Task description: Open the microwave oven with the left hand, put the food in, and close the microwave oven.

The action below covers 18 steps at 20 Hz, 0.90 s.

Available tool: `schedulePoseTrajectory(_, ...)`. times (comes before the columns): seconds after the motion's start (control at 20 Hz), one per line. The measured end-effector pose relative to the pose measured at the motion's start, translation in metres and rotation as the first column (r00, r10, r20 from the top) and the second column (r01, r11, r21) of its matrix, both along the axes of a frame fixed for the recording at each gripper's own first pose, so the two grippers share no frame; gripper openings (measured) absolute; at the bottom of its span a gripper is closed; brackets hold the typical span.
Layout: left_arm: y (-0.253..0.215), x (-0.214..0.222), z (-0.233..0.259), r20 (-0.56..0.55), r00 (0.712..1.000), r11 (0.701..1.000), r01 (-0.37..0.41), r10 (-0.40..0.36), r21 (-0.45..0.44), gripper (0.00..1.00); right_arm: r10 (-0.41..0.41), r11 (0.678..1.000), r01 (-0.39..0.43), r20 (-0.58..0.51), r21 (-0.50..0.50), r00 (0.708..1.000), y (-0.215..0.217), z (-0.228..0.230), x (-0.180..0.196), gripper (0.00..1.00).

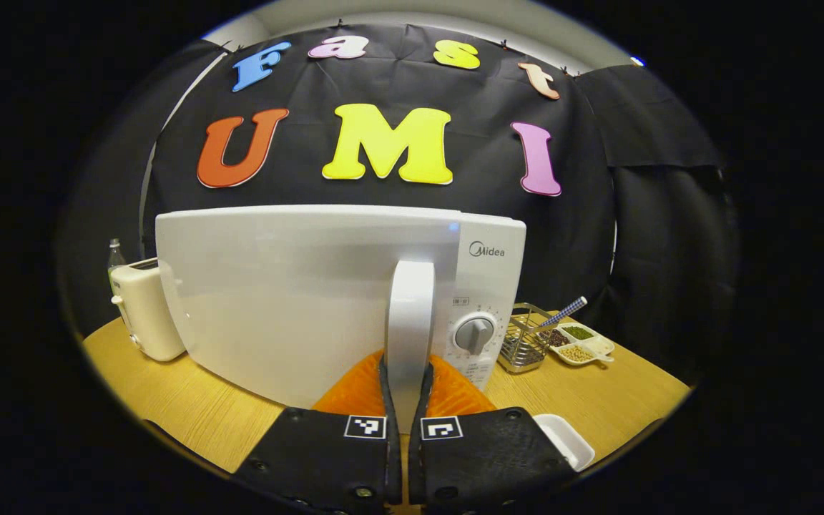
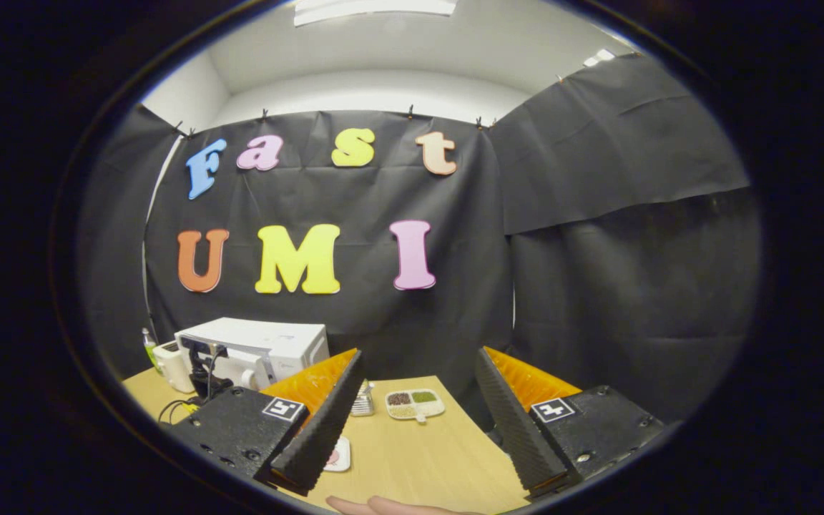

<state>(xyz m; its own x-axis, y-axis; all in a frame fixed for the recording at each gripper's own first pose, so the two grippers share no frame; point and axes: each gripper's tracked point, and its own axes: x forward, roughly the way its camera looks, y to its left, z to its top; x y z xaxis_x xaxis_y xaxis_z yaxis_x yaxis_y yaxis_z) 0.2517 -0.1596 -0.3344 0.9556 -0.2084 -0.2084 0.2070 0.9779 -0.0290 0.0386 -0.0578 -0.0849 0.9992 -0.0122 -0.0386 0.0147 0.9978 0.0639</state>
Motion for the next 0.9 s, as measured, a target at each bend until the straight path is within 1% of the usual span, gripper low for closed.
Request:
schedulePoseTrajectory(0.05, 0.003, -0.008, -0.001, -0.003, 1.0, 1.0, 0.014, -0.014, -0.004, 0.04, 0.004, 1.0, -0.004, -0.005, -0.003, 1.0, 0.001, 0.0, -0.003, 1.0)
schedulePoseTrajectory(0.1, 0.007, -0.016, 0.0, 0.005, 1.0, 1.0, 0.026, -0.026, -0.005, 0.04, 0.004, 1.0, -0.005, -0.007, -0.007, 1.0, 0.001, 0.001, -0.008, 0.95)
schedulePoseTrajectory(0.2, 0.016, -0.032, 0.0, -0.004, 0.999, 0.999, 0.037, -0.037, -0.006, 0.04, 0.004, 1.0, -0.004, -0.006, -0.016, 1.0, 0.001, 0.004, -0.017, 0.95)
schedulePoseTrajectory(0.25, 0.02, -0.039, 0.002, 0.008, 0.999, 0.999, 0.046, -0.046, -0.004, 0.04, 0.005, 1.0, -0.005, -0.004, -0.024, 1.0, 0.001, 0.006, -0.022, 0.95)
schedulePoseTrajectory(0.3, 0.025, -0.046, 0.002, 0.012, 0.998, 0.998, 0.063, -0.063, 0.005, 0.04, 0.007, 0.999, -0.007, -0.003, -0.039, 1.0, 0.002, 0.009, -0.026, 1.0)
schedulePoseTrajectory(0.4, 0.035, -0.064, 0.003, 0.01, 0.996, 0.996, 0.083, -0.083, -0.013, 0.04, 0.003, 0.997, -0.003, -0.002, -0.074, 1.0, 0.0, 0.014, -0.034, 1.0)
schedulePoseTrajectory(0.45, 0.042, -0.073, 0.003, 0.0, 0.997, 0.996, 0.083, -0.083, -0.023, 0.04, 0.002, 0.996, -0.002, 0.003, -0.088, 1.0, 0.0, 0.017, -0.038, 1.0)
schedulePoseTrajectory(0.5, 0.051, -0.08, 0.006, 0.004, 0.997, 0.997, 0.079, -0.079, -0.021, 0.04, 0.003, 0.995, -0.002, 0.007, -0.099, 1.0, 0.0, 0.019, -0.043, 0.95)
schedulePoseTrajectory(0.55, 0.06, -0.088, 0.007, 0.008, 0.998, 0.998, 0.068, -0.068, -0.009, 0.04, 0.006, 0.995, -0.005, 0.006, -0.104, 1.0, 0.001, 0.019, -0.046, 1.0)
schedulePoseTrajectory(0.65, 0.079, -0.105, 0.008, 0.011, 0.999, 0.999, 0.052, -0.052, 0.009, 0.04, 0.025, 0.995, -0.024, 0.004, -0.097, 1.0, 0.008, 0.022, -0.053, 1.0)
schedulePoseTrajectory(0.7, 0.088, -0.113, 0.008, 0.007, 0.999, 0.999, 0.044, -0.044, -0.006, 0.04, 0.039, 0.995, -0.039, 0.005, -0.09, 0.999, 0.012, 0.023, -0.056, 0.95)
schedulePoseTrajectory(0.75, 0.097, -0.121, 0.008, 0.002, 0.999, 0.999, 0.042, -0.042, -0.013, 0.04, 0.052, 0.995, -0.051, 0.003, -0.087, 0.999, 0.016, 0.024, -0.059, 1.0)
schedulePoseTrajectory(0.8, 0.107, -0.128, 0.01, 0.005, 0.999, 0.999, 0.034, -0.034, -0.015, 0.04, 0.06, 0.994, -0.06, 0.003, -0.092, 0.998, 0.019, 0.025, -0.061, 1.0)
schedulePoseTrajectory(0.85, 0.118, -0.134, 0.011, 0.013, 1.0, 1.0, 0.023, -0.023, -0.009, 0.04, 0.067, 0.993, -0.067, 0.006, -0.099, 0.998, 0.021, 0.025, -0.064, 0.95)
schedulePoseTrajectory(0.9, 0.13, -0.14, 0.011, 0.019, 1.0, 1.0, 0.008, -0.008, 0.001, 0.06, 0.073, 0.992, -0.072, 0.012, -0.107, 0.997, 0.024, 0.027, -0.066, 0.95)
